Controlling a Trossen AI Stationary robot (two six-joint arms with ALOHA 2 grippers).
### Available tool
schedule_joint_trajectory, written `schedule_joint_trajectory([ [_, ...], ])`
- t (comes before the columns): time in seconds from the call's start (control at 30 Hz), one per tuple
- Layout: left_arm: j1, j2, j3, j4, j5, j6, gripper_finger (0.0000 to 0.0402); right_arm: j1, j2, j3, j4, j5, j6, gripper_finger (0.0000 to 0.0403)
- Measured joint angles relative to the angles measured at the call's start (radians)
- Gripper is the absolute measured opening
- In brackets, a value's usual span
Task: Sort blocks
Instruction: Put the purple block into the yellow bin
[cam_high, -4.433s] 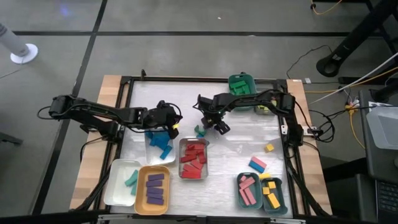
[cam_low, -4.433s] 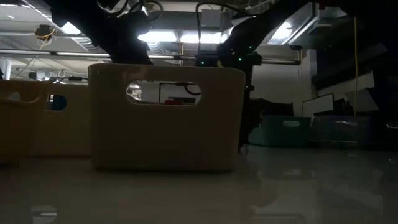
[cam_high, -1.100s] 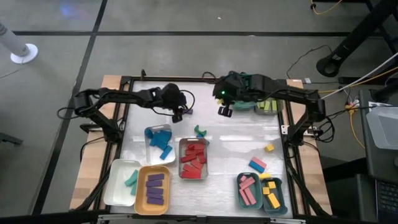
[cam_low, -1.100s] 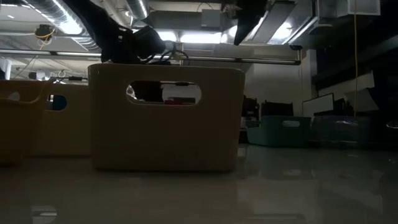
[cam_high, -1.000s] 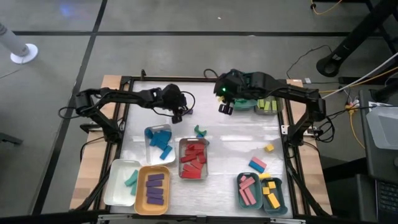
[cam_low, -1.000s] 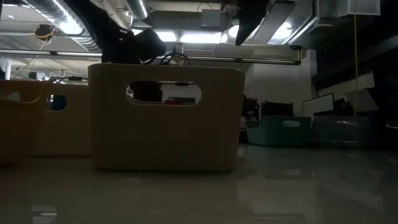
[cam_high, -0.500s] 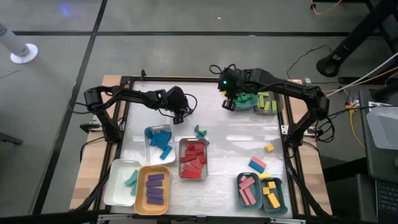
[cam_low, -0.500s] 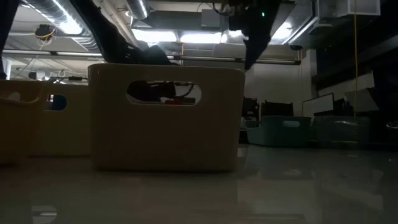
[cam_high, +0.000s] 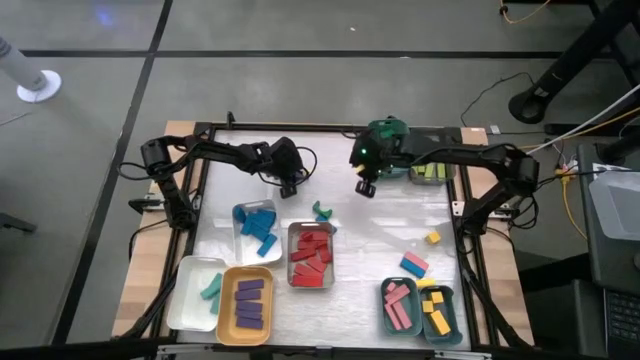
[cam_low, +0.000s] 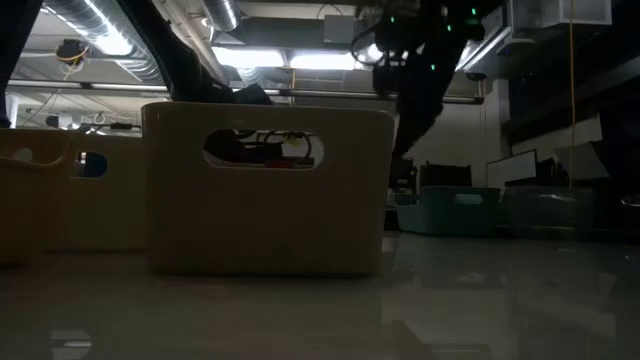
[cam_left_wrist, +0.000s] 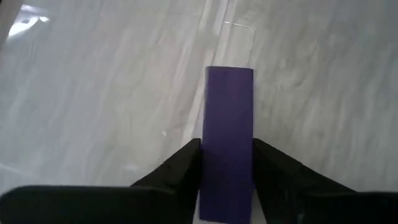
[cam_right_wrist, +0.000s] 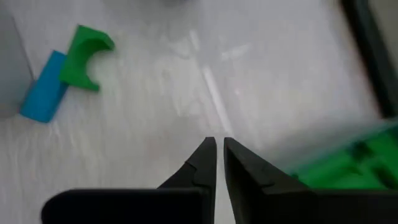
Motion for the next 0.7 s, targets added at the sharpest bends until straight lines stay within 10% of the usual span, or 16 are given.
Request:
schedule_joint_trajectory([
  [0.43,-0.004,-0.089,0.021,-0.075,0.032,-0.098,0.0086,0.0,-0.034,-0.327,0.6,-0.136,0.108,0.0033],
  [0.7,-0.049,-0.29,0.093,-0.325,0.142,-0.173,0.0086,0.0,-0.033,-0.343,0.654,-0.182,0.11,0.0033],
])
